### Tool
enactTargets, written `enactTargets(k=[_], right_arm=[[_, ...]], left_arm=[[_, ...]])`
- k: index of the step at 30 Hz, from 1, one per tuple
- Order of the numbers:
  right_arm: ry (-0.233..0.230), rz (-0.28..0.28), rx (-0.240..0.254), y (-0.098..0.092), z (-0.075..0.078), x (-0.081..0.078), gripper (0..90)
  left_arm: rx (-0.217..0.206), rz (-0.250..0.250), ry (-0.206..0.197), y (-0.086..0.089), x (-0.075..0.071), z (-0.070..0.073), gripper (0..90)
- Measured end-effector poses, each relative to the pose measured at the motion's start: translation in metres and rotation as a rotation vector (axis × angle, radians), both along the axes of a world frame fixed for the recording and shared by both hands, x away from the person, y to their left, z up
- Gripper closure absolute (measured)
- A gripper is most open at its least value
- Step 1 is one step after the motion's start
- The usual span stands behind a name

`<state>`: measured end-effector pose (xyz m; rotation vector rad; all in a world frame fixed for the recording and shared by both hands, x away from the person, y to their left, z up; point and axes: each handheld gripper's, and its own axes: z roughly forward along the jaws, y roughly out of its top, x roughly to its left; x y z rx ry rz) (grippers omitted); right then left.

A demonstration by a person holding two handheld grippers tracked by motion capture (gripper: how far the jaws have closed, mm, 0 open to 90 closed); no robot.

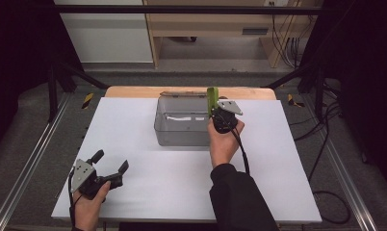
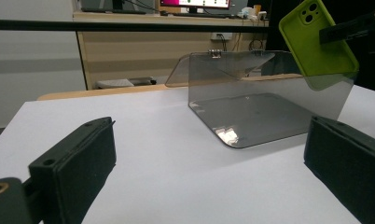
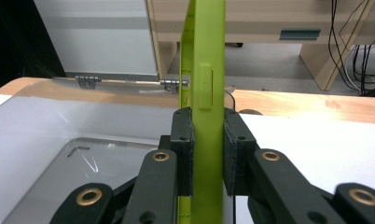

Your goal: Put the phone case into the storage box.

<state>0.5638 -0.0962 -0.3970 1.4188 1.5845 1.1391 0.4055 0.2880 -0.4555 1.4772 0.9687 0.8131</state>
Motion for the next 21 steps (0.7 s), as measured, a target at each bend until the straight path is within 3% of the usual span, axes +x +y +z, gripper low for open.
enactTargets(k=[21], right_arm=[[0.025,-0.006,-0.042,0.0024,-0.0066,0.0044,77.3]], left_arm=[[0.003,-0.005,0.0,-0.0007,0.0002,-0.0001,2.0]])
